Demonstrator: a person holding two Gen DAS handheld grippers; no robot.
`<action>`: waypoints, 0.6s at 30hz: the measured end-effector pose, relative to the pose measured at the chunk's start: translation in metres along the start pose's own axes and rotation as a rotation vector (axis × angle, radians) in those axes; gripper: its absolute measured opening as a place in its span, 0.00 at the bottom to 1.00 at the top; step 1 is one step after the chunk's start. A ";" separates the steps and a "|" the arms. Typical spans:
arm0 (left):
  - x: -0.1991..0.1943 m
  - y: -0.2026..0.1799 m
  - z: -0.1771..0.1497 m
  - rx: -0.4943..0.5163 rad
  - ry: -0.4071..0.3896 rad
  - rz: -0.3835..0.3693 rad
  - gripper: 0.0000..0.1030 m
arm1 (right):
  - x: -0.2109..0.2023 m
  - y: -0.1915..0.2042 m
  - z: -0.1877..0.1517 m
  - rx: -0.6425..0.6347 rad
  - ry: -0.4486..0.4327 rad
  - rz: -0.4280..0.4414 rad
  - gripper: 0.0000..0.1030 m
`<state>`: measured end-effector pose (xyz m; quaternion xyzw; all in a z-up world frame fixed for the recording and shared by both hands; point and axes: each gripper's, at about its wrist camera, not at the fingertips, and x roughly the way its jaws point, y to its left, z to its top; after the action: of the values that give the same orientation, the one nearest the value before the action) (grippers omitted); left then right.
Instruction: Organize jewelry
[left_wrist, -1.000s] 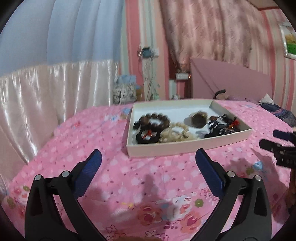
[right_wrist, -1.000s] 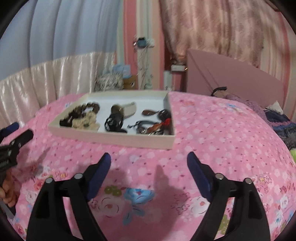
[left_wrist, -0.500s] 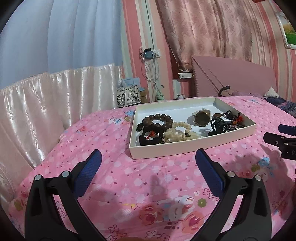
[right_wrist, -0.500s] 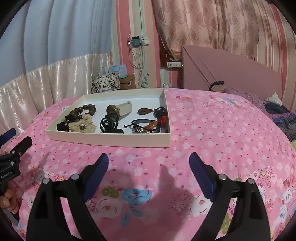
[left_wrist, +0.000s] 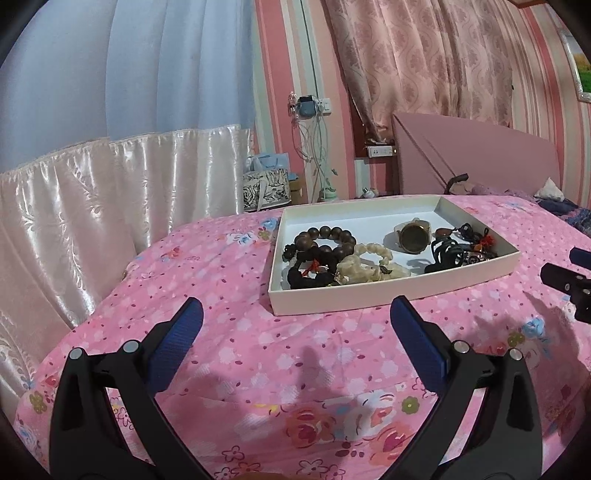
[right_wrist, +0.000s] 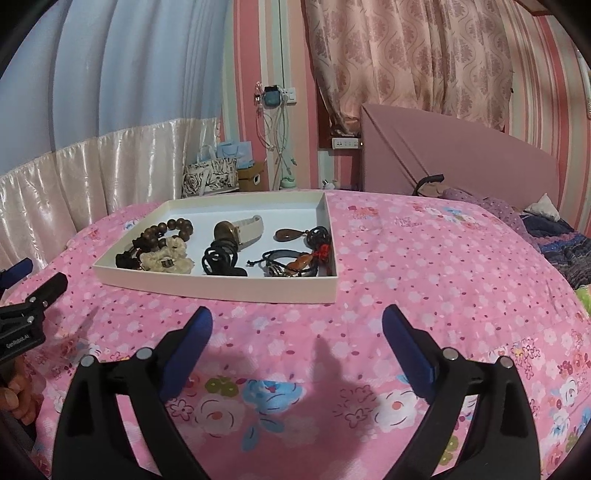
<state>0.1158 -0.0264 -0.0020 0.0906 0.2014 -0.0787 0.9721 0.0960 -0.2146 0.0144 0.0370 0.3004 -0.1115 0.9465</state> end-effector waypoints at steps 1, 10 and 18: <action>0.000 0.000 0.000 0.001 0.000 0.001 0.97 | 0.000 0.000 0.000 0.000 0.001 0.000 0.91; 0.002 0.001 0.000 -0.013 0.008 0.012 0.97 | -0.004 -0.001 0.001 0.008 -0.013 0.005 0.91; 0.003 0.004 0.000 -0.025 0.001 0.014 0.97 | -0.005 0.000 0.002 -0.009 -0.018 -0.006 0.91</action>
<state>0.1192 -0.0233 -0.0029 0.0798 0.2021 -0.0692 0.9737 0.0931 -0.2141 0.0190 0.0307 0.2927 -0.1135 0.9489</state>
